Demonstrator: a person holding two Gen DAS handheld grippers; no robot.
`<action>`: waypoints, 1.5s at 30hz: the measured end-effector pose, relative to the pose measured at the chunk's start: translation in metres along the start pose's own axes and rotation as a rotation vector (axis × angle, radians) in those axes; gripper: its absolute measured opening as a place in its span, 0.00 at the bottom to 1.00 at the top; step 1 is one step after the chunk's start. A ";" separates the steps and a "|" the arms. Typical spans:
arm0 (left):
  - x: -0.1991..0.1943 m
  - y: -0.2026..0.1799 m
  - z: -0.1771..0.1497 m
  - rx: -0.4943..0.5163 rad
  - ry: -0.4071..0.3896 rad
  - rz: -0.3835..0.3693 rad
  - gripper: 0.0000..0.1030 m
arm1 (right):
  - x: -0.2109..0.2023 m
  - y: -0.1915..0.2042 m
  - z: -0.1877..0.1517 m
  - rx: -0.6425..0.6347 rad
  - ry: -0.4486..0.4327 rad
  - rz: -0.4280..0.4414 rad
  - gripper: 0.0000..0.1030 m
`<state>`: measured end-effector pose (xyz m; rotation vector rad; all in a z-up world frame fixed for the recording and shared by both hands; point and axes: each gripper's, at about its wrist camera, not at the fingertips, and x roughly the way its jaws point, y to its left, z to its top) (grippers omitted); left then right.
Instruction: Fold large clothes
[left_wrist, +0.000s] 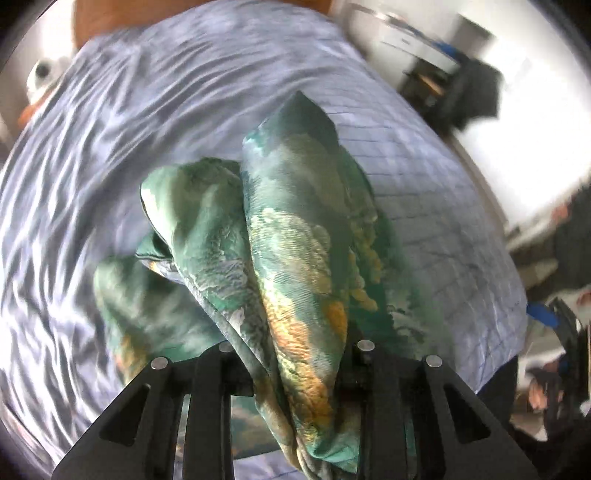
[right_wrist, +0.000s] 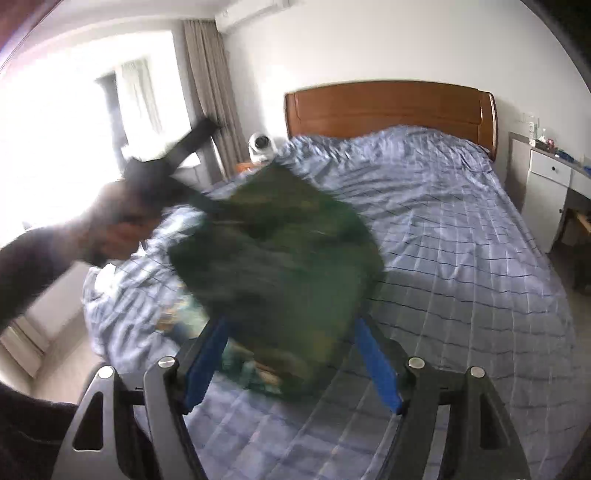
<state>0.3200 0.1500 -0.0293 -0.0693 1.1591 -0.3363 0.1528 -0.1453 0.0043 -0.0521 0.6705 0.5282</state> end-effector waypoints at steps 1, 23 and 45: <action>0.002 0.017 -0.008 -0.034 0.003 -0.001 0.27 | 0.014 -0.002 0.006 0.006 0.022 0.013 0.56; 0.060 0.141 -0.099 -0.238 -0.092 -0.014 0.44 | 0.233 0.103 0.020 -0.145 0.504 0.076 0.40; 0.060 0.150 -0.120 -0.258 -0.133 -0.024 0.48 | 0.196 0.093 0.026 -0.088 0.387 0.055 0.40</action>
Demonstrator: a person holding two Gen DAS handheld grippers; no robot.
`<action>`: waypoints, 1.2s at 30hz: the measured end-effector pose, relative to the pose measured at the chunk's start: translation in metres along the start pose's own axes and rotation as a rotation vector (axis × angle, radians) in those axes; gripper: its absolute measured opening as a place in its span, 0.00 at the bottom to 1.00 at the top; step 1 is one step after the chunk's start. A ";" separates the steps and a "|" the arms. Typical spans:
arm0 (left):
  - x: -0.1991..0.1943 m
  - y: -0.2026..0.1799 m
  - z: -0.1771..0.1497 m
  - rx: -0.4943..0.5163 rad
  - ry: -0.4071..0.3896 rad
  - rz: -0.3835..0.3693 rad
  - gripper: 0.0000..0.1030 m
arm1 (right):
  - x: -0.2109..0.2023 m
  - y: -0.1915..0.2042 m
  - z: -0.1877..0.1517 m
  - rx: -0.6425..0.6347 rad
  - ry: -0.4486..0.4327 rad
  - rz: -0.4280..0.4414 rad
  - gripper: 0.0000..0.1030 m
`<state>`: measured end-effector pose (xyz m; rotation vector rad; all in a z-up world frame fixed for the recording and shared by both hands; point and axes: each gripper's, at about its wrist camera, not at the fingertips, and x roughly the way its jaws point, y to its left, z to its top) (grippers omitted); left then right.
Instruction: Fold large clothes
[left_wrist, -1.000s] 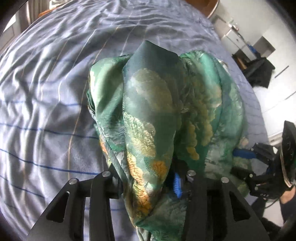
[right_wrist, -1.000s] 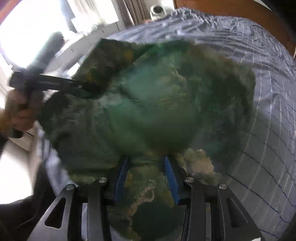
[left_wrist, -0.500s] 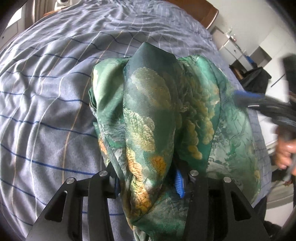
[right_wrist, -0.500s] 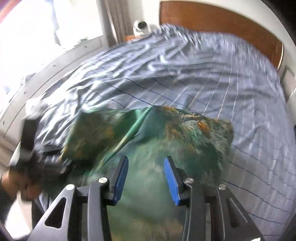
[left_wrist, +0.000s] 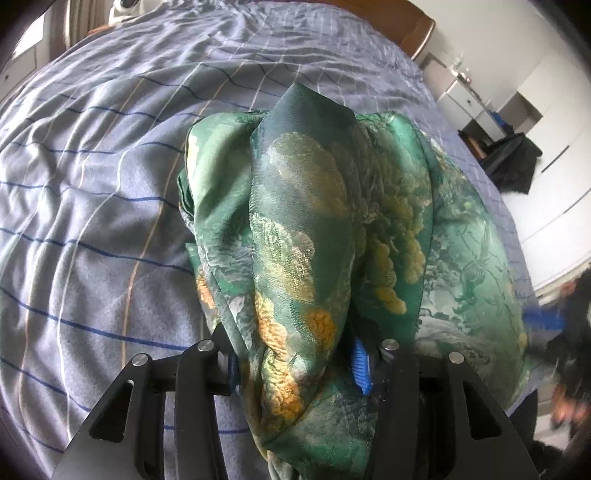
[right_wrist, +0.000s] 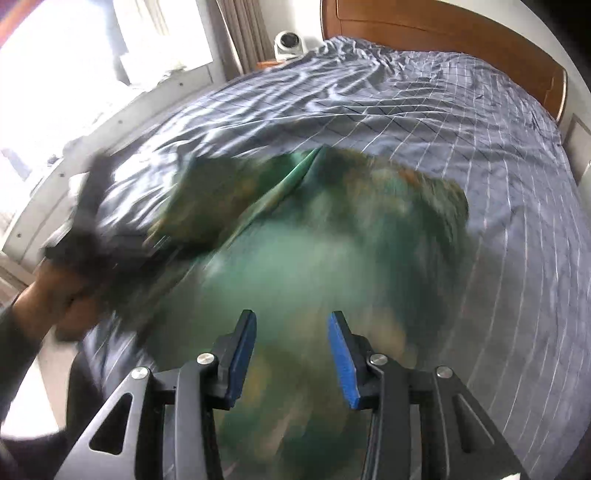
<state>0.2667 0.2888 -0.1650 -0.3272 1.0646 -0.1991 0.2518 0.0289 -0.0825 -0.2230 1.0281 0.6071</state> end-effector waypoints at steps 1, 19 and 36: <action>0.001 0.001 0.000 -0.006 -0.001 -0.006 0.49 | -0.005 0.006 -0.018 0.003 0.001 -0.006 0.40; -0.078 -0.023 -0.014 -0.041 -0.187 0.110 0.87 | -0.079 0.037 -0.057 -0.094 -0.160 -0.410 0.80; -0.124 -0.072 -0.048 0.050 -0.292 0.320 0.93 | -0.126 0.023 -0.072 -0.094 -0.232 -0.558 0.80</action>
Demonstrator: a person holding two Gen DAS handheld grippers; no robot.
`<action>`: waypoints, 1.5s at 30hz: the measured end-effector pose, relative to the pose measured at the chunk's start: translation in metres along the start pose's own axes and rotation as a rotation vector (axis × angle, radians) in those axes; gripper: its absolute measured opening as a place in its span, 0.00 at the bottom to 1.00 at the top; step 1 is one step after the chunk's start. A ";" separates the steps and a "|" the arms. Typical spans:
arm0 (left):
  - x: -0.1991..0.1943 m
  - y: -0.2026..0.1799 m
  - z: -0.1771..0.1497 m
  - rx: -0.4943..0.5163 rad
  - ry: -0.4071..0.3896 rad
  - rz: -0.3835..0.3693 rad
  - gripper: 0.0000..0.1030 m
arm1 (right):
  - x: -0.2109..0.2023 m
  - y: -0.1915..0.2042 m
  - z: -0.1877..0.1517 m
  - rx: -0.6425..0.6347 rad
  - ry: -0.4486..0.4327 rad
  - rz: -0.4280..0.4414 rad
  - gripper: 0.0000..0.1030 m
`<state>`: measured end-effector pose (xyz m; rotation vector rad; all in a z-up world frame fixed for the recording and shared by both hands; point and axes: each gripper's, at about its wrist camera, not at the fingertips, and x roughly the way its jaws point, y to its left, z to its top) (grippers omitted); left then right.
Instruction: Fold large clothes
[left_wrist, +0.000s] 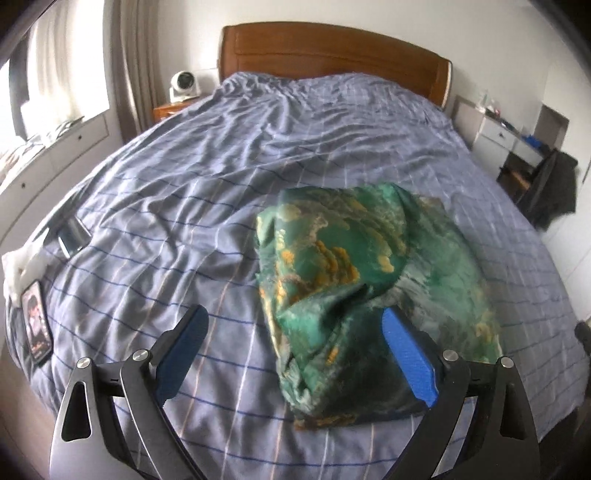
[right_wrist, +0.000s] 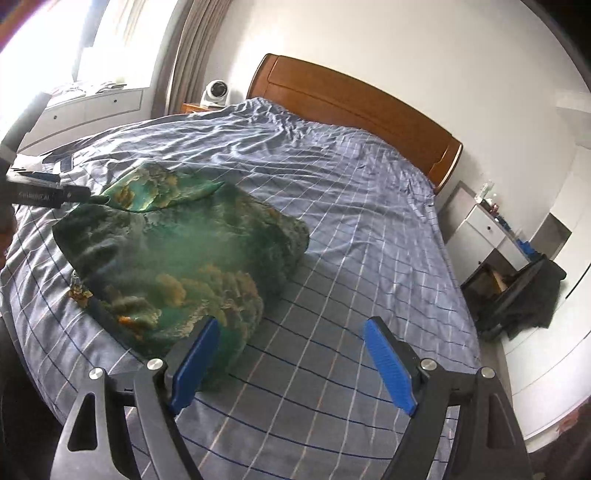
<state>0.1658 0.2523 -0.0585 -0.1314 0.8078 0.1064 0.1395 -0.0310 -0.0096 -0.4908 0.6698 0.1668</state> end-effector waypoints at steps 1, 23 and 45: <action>-0.001 -0.001 -0.001 0.003 0.002 -0.001 0.93 | -0.001 -0.001 0.000 0.000 -0.003 0.000 0.80; 0.000 0.001 0.016 0.023 0.037 -0.105 0.99 | -0.001 -0.013 0.000 0.003 -0.028 -0.003 0.80; 0.175 0.029 -0.031 -0.286 0.473 -0.507 1.00 | 0.253 -0.009 -0.047 0.640 0.342 0.958 0.94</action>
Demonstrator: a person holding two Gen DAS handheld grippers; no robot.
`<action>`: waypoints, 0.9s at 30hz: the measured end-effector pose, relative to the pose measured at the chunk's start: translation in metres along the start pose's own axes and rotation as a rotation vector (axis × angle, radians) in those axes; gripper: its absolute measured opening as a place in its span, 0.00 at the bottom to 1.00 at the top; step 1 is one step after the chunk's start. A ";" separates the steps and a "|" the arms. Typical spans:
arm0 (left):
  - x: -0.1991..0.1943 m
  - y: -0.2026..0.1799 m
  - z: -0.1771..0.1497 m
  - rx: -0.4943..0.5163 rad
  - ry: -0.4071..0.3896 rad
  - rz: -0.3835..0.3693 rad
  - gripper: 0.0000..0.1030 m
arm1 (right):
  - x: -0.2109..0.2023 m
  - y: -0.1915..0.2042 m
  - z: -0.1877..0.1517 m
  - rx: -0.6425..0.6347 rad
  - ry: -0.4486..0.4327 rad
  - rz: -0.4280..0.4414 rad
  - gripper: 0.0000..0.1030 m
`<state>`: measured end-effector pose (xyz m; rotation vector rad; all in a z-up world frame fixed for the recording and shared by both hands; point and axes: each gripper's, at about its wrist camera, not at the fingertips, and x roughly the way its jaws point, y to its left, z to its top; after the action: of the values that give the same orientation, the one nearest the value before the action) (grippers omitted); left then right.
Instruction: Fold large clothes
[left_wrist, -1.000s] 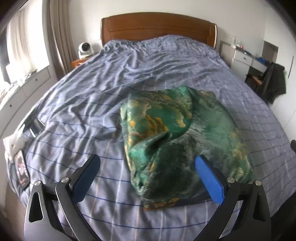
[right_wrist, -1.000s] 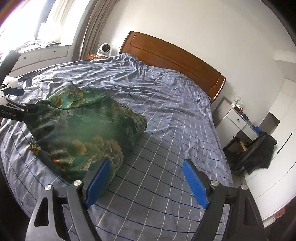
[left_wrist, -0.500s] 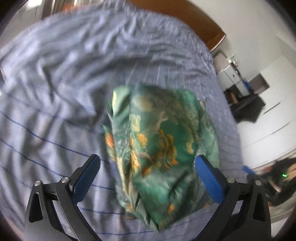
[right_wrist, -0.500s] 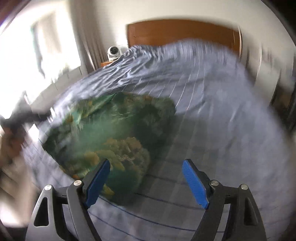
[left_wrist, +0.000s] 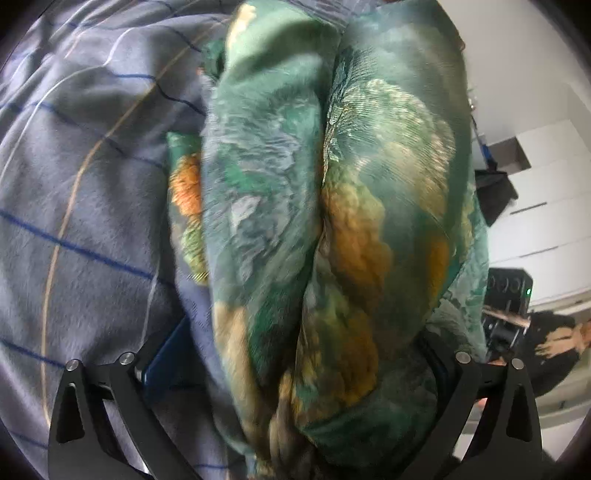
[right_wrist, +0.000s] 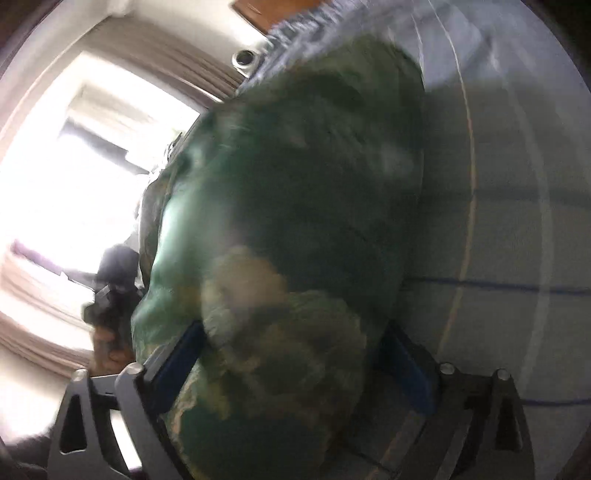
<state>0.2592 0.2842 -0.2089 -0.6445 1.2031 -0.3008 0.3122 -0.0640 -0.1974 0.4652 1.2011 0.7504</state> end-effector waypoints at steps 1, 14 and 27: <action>0.003 -0.004 0.001 0.004 0.003 0.015 1.00 | 0.006 -0.001 0.002 0.017 0.000 0.010 0.95; -0.023 -0.113 -0.056 0.224 -0.214 0.298 0.60 | 0.011 0.116 -0.039 -0.435 -0.137 -0.362 0.75; -0.050 -0.195 0.077 0.319 -0.493 0.229 0.69 | -0.074 0.161 0.054 -0.628 -0.395 -0.295 0.75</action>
<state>0.3360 0.1817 -0.0358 -0.2731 0.7234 -0.1236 0.3068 -0.0054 -0.0218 -0.0879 0.5969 0.6951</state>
